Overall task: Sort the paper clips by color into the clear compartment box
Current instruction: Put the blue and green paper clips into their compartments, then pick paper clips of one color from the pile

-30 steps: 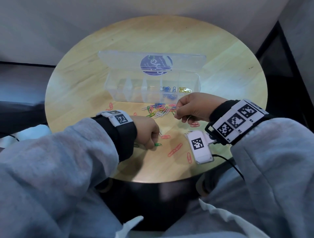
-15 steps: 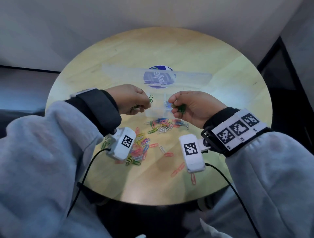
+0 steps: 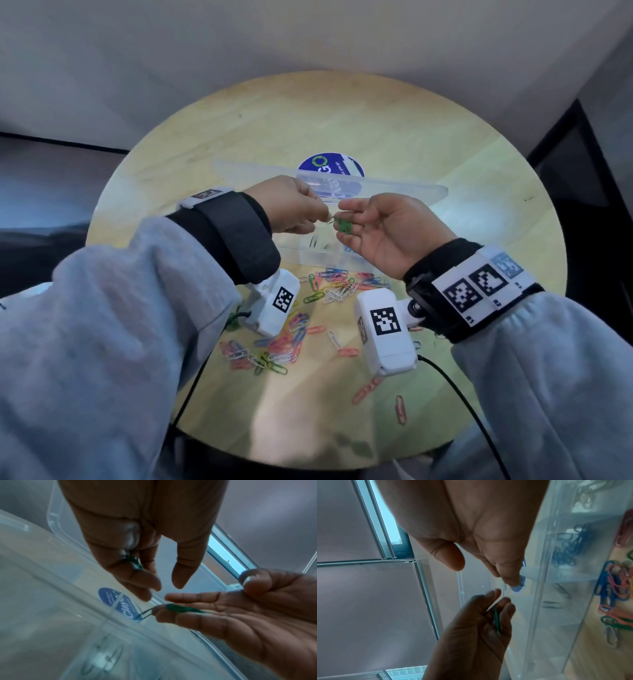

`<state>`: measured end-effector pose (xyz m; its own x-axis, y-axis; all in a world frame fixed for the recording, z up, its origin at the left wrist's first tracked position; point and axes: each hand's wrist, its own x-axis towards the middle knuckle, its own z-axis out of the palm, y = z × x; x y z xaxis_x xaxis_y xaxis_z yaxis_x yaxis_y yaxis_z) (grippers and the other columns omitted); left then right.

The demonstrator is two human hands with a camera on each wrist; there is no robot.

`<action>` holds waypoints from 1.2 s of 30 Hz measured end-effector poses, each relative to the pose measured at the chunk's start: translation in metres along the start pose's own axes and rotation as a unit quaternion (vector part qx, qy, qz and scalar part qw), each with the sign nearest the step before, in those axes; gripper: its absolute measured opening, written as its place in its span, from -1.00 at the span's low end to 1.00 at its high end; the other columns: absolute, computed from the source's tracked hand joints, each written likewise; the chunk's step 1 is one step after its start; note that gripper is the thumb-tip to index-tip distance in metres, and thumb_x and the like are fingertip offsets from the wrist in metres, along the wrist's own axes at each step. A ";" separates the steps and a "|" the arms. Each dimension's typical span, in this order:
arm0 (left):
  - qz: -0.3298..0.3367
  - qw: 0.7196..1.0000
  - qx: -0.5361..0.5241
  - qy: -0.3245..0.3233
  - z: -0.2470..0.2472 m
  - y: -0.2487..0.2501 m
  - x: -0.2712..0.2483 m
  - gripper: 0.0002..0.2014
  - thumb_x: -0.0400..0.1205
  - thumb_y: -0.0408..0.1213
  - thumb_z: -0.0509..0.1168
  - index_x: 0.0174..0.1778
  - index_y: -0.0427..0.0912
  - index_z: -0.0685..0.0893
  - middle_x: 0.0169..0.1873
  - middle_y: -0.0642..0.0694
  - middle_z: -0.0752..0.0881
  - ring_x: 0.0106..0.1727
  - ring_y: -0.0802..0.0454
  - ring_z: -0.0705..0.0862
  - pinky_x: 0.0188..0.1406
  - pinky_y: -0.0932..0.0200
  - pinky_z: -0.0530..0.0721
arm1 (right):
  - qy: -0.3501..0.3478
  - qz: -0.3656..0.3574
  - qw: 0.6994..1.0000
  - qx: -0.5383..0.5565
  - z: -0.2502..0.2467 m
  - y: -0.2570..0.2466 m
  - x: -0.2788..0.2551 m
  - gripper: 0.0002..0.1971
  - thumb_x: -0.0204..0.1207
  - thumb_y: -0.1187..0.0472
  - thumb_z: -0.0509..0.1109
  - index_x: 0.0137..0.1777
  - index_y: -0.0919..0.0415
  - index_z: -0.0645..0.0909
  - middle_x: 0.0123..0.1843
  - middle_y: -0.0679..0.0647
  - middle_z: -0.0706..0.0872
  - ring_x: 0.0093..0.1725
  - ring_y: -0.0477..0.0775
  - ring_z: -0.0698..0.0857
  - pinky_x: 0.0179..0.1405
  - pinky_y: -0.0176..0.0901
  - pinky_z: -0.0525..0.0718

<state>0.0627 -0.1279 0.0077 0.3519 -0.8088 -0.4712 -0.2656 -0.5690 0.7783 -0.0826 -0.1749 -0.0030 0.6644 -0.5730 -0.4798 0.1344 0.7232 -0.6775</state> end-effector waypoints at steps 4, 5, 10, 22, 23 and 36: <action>0.020 0.999 -0.042 -0.009 0.007 0.001 -0.001 -0.88 0.56 -0.45 0.30 -0.24 -0.17 0.59 -0.29 -0.13 0.59 -0.24 0.05 0.57 0.06 0.18 0.65 | -0.013 0.000 1.000 0.007 0.002 0.004 -0.001 -0.68 0.42 0.47 0.02 0.15 0.37 0.42 0.05 0.23 0.38 -0.06 0.16 0.43 -0.13 -0.21 0.57; 0.022 0.998 -0.052 -0.011 0.008 0.002 -0.003 -0.88 0.57 -0.45 0.29 -0.24 -0.17 0.59 -0.33 -0.11 0.57 -0.26 0.06 0.54 0.08 0.16 0.62 | -0.013 -0.001 1.000 0.003 0.002 0.004 -0.001 -0.68 0.39 0.47 0.04 0.13 0.37 0.44 0.03 0.22 0.39 -0.08 0.15 0.44 -0.17 -0.23 0.59; 0.033 0.998 -0.056 -0.004 0.008 0.000 -0.015 -0.83 0.61 -0.41 0.25 -0.24 -0.05 0.59 -0.32 0.00 0.53 -0.13 0.10 0.50 0.18 0.16 0.54 | -0.005 -0.012 0.998 -0.064 -0.003 0.004 -0.009 -0.65 0.54 0.50 -0.02 0.21 0.38 0.49 0.19 0.29 0.54 0.21 0.15 0.55 0.13 -0.22 0.57; 0.146 0.894 0.412 -0.101 0.042 -0.027 -0.063 -0.75 0.50 -0.24 0.36 0.08 0.07 0.66 -0.29 0.12 0.57 -0.24 0.11 0.55 -0.20 0.23 0.48 | 0.045 -0.048 0.844 -0.533 -0.057 -0.001 -0.063 -0.80 0.52 0.40 0.27 -0.21 0.11 0.62 -0.23 0.06 0.69 -0.14 0.05 0.67 0.08 -0.03 0.67; 0.144 0.875 0.450 -0.111 0.047 -0.031 -0.065 -0.72 0.49 -0.25 0.35 0.11 0.08 0.65 -0.24 0.12 0.55 -0.18 0.09 0.54 -0.20 0.24 0.45 | 0.043 -0.030 0.812 -0.581 -0.062 0.002 -0.067 -0.83 0.51 0.35 0.30 -0.21 0.09 0.63 -0.26 0.02 0.70 -0.17 0.03 0.67 0.05 -0.04 0.68; 0.168 0.817 0.537 -0.126 0.092 -0.054 -0.067 -0.83 0.54 -0.02 0.34 -0.02 0.05 0.68 -0.14 0.07 0.50 0.07 -0.04 0.60 -0.13 0.17 0.47 | 0.071 0.041 0.619 -0.781 -0.084 0.025 -0.069 -0.87 0.39 0.21 0.41 -0.13 -0.05 0.59 -0.25 -0.13 0.56 -0.13 0.02 0.61 -0.17 -0.16 0.59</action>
<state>-0.0292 -0.0567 -0.0414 -0.0630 -0.8739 -0.4820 -0.9912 -0.0015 0.1322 -0.1870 -0.1495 -0.0342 0.5357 -0.6670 -0.5179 -0.8441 -0.4403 -0.3060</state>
